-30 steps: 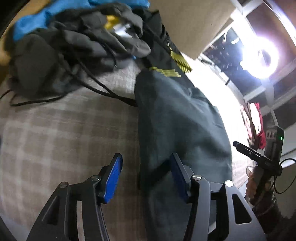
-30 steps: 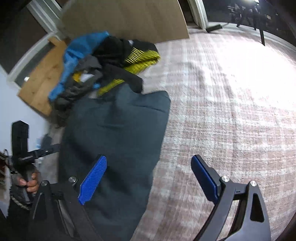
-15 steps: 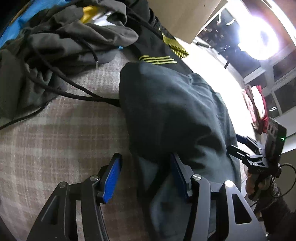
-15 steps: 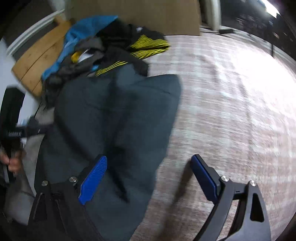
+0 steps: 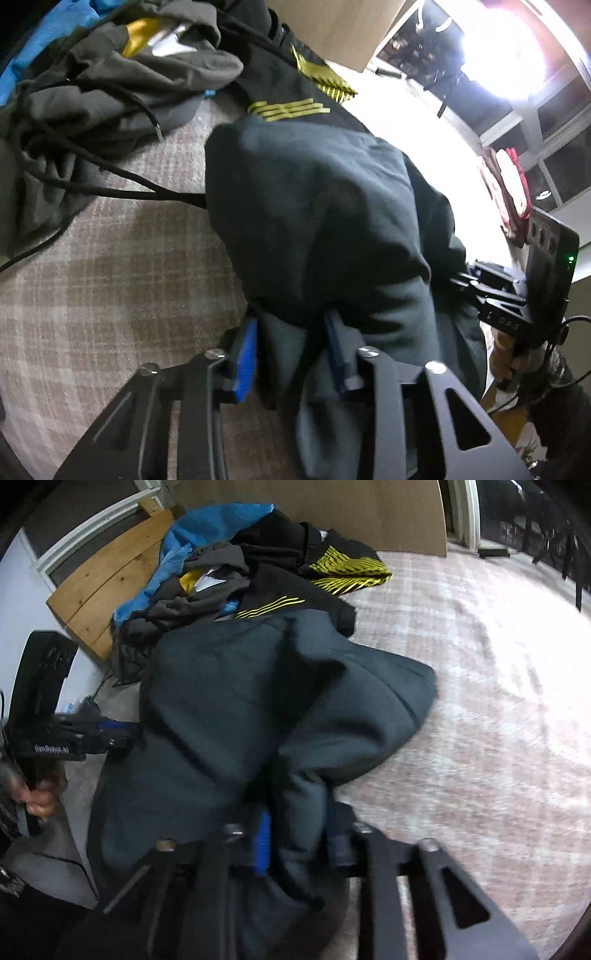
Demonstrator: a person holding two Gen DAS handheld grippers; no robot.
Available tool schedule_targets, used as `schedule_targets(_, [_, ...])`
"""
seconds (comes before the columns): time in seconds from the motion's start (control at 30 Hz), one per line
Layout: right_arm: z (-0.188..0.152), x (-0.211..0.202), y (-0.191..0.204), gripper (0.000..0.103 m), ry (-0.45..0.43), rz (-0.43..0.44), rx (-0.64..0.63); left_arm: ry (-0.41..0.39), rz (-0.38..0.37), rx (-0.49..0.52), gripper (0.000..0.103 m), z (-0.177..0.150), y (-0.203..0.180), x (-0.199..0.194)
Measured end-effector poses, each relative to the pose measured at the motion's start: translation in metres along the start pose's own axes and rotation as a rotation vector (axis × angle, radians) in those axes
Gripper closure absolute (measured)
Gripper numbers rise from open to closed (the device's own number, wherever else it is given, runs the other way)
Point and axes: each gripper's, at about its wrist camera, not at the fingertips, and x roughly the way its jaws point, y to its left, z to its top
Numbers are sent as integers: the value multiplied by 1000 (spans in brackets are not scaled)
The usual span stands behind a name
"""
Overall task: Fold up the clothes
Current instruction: 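Grasp the edge of the folded trousers with both grippers, then lift the folded trousers and carry them to the red clothes pile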
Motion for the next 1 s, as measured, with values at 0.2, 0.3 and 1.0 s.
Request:
schedule_targets(0.2, [3,-12,12,91,-32,-4,42,-64,-118,-106,93,-7,14,-12])
schedule_targets(0.3, [11,-29,14,91,-52,-33,45,-80,-158,-113,95,-10,12,-17])
schedule_targets(1.0, [5,-25,-19,91,10,-145,60,-32,-158,-32,94,-1,-17,-1])
